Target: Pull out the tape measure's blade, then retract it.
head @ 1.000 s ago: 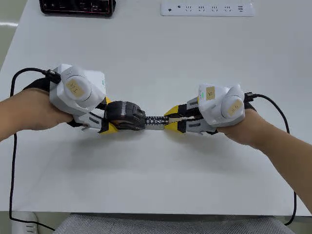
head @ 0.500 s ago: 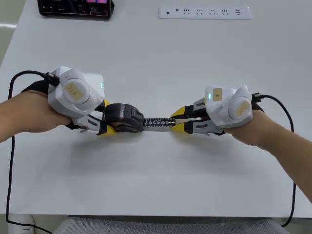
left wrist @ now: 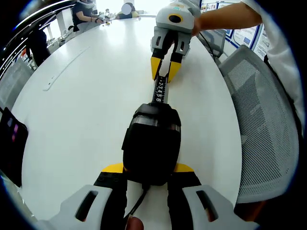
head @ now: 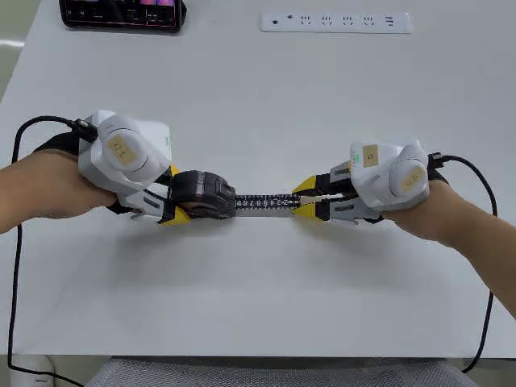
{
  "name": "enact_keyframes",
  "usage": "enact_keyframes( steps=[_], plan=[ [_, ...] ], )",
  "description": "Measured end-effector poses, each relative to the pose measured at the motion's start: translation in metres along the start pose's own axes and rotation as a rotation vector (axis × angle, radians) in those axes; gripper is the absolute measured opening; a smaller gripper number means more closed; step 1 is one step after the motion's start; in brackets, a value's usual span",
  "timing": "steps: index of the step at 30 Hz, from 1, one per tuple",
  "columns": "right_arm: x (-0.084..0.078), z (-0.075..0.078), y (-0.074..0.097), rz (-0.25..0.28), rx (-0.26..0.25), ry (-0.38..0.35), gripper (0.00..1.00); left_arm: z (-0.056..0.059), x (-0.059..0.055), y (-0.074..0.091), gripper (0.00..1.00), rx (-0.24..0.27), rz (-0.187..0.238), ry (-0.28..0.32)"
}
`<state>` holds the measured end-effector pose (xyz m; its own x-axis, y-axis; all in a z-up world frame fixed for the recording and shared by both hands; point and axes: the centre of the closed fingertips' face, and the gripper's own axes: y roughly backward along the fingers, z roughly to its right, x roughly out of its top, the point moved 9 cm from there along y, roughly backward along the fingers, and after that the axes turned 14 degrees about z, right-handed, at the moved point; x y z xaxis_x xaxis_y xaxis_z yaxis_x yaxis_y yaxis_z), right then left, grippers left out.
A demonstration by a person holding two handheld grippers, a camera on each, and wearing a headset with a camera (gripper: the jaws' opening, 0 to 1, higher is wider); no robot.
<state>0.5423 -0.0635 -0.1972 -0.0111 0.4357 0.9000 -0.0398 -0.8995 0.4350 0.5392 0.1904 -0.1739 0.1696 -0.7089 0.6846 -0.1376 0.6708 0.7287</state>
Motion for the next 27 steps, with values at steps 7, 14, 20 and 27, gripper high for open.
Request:
enact_keyframes(
  steps=[7,14,20,27],
  plan=[
    [-0.004,0.0,0.008,-0.012,-0.006,-0.004,0.09,0.001,0.001,0.001,0.27,-0.002,-0.001,0.0],
    [-0.006,0.0,0.016,-0.025,-0.011,-0.005,0.09,0.002,0.001,0.001,0.27,-0.001,-0.002,-0.001],
    [-0.008,0.0,0.022,-0.037,-0.015,-0.006,0.09,0.002,0.0,0.001,0.27,-0.002,-0.002,-0.002],
    [-0.012,0.0,0.028,-0.051,-0.018,-0.008,0.09,0.002,0.001,0.0,0.27,-0.001,0.001,-0.001]
  ],
)
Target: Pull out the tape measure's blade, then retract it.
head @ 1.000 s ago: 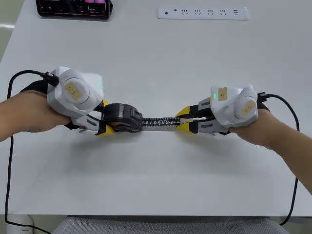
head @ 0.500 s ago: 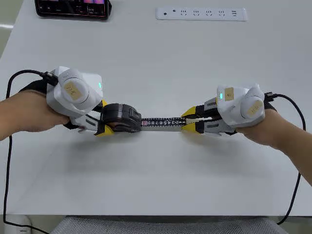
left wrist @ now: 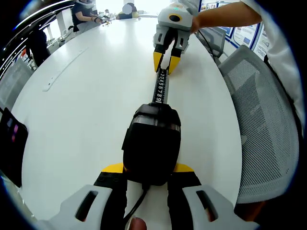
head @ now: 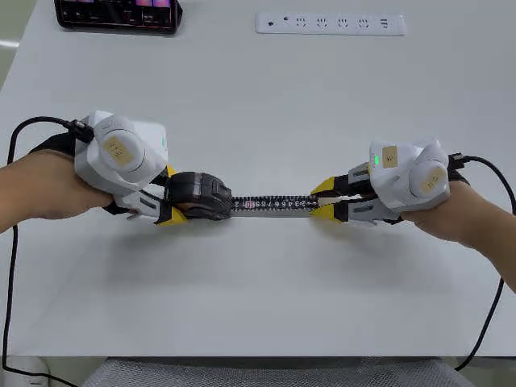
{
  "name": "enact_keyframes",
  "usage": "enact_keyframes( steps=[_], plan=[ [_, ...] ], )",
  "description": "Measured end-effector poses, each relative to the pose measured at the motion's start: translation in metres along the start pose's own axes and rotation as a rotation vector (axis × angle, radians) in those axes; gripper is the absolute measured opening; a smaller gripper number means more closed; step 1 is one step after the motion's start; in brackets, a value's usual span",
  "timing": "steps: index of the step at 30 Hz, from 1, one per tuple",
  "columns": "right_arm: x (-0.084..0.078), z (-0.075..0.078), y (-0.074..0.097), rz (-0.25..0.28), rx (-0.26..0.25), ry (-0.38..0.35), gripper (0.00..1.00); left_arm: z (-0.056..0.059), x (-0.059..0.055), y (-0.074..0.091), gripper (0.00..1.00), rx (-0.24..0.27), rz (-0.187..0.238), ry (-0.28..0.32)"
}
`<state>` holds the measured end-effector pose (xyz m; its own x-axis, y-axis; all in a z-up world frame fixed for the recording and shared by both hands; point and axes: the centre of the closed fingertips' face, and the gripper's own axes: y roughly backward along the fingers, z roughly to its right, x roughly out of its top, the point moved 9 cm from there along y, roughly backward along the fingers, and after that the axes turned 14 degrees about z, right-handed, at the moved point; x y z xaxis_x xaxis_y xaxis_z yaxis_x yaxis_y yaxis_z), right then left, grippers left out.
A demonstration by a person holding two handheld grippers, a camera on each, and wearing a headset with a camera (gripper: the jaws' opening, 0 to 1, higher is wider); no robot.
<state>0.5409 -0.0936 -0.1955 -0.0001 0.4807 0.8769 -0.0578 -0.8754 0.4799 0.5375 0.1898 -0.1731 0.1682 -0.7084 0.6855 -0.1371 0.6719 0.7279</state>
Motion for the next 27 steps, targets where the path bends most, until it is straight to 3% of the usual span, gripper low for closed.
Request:
enact_keyframes(
  steps=[14,27],
  plan=[
    [-0.003,0.001,0.005,-0.015,-0.003,0.003,0.09,-0.001,0.0,0.0,0.27,0.0,-0.004,-0.001],
    [-0.011,0.002,0.021,-0.044,-0.011,-0.002,0.09,-0.001,0.0,-0.001,0.27,0.0,-0.005,-0.004]
  ],
)
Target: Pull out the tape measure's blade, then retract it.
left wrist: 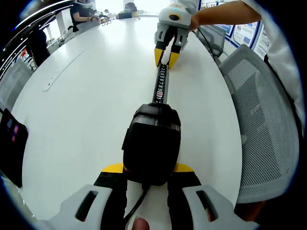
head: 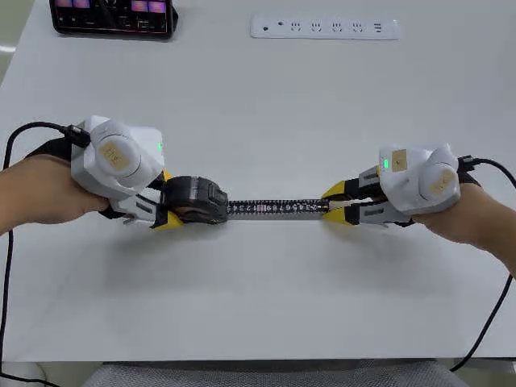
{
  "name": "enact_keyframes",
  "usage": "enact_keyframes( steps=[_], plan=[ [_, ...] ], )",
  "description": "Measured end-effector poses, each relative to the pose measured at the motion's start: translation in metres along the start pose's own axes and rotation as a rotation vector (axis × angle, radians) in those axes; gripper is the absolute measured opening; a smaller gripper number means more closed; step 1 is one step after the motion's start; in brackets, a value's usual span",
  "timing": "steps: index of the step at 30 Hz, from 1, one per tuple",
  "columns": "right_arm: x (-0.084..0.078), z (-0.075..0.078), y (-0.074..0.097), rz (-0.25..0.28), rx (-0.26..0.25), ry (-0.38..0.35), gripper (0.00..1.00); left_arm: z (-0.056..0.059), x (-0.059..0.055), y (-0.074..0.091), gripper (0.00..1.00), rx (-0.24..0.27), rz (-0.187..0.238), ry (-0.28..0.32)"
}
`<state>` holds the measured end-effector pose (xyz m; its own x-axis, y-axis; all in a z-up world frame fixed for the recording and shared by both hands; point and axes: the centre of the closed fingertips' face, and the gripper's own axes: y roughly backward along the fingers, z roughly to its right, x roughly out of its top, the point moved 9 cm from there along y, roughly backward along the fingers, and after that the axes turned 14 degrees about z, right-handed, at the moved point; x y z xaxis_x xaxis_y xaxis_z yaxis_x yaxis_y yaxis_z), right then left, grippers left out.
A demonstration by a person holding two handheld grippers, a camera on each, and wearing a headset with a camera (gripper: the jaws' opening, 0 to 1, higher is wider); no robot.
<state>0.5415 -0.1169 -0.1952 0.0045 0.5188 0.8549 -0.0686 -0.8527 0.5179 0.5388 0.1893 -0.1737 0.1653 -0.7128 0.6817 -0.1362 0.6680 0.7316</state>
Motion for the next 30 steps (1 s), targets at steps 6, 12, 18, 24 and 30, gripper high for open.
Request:
enact_keyframes(
  steps=[6,12,18,24,30],
  plan=[
    [-0.003,0.0,0.006,-0.013,-0.004,-0.001,0.09,0.0,0.0,0.0,0.27,-0.001,-0.002,-0.001],
    [-0.006,0.0,0.011,-0.024,-0.007,-0.006,0.09,0.0,0.001,-0.001,0.27,-0.002,-0.003,-0.003],
    [-0.009,0.001,0.017,-0.035,-0.013,-0.007,0.09,0.0,0.001,-0.001,0.27,-0.003,-0.004,-0.005],
    [-0.012,0.001,0.023,-0.044,-0.017,-0.016,0.09,0.0,0.001,-0.001,0.27,-0.003,-0.005,-0.007],
    [-0.015,0.001,0.029,-0.058,-0.02,-0.02,0.09,0.0,0.001,-0.001,0.27,-0.004,-0.009,-0.005]
  ],
)
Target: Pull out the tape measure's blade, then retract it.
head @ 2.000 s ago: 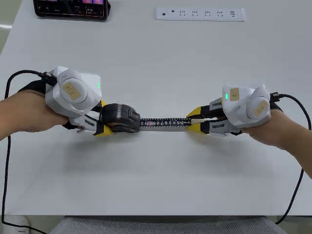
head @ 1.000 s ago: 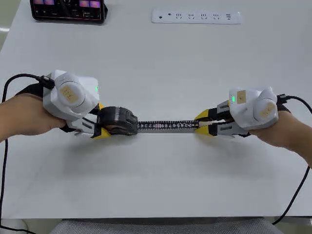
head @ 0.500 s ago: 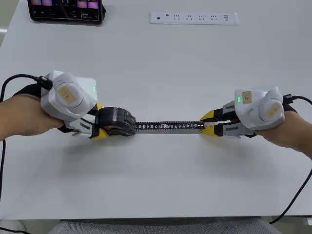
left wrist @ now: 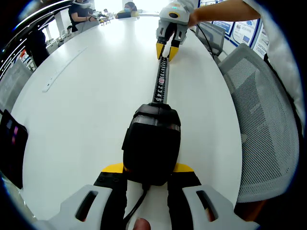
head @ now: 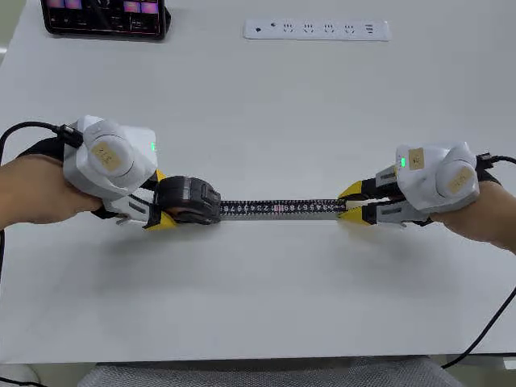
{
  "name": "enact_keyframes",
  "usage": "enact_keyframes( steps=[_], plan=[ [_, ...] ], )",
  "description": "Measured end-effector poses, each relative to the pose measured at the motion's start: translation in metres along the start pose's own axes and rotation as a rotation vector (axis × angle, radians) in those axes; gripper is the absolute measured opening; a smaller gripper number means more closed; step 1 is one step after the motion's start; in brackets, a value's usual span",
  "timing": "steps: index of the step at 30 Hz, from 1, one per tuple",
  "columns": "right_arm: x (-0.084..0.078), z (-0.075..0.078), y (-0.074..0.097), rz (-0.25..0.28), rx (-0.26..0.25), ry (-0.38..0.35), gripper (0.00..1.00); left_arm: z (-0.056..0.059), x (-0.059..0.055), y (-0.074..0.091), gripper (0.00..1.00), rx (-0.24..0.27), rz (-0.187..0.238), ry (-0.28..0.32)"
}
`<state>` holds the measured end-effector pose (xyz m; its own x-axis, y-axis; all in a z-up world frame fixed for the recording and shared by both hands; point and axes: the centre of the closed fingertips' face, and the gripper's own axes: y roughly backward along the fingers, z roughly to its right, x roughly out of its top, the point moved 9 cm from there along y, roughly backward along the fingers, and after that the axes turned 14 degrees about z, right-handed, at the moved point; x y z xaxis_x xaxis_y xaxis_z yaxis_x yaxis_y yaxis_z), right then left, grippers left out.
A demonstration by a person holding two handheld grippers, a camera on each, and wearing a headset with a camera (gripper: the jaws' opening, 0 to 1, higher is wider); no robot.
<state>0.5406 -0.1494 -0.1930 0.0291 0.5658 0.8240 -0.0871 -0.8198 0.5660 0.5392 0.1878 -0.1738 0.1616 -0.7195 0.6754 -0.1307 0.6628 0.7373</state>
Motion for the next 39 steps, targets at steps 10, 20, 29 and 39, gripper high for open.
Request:
enact_keyframes(
  steps=[10,20,29,39],
  plan=[
    [-0.005,-0.001,0.009,-0.021,-0.001,-0.009,0.09,0.001,0.001,0.0,0.27,-0.003,-0.004,0.001],
    [-0.008,-0.001,0.014,-0.039,0.0,-0.007,0.09,0.001,0.001,0.0,0.27,-0.003,-0.008,-0.006],
    [-0.012,-0.001,0.021,-0.056,-0.001,-0.01,0.09,0.001,0.002,0.0,0.27,-0.003,-0.008,-0.006],
    [-0.017,0.0,0.032,-0.077,-0.009,-0.015,0.08,0.001,0.002,0.0,0.27,-0.005,-0.01,-0.009]
  ],
)
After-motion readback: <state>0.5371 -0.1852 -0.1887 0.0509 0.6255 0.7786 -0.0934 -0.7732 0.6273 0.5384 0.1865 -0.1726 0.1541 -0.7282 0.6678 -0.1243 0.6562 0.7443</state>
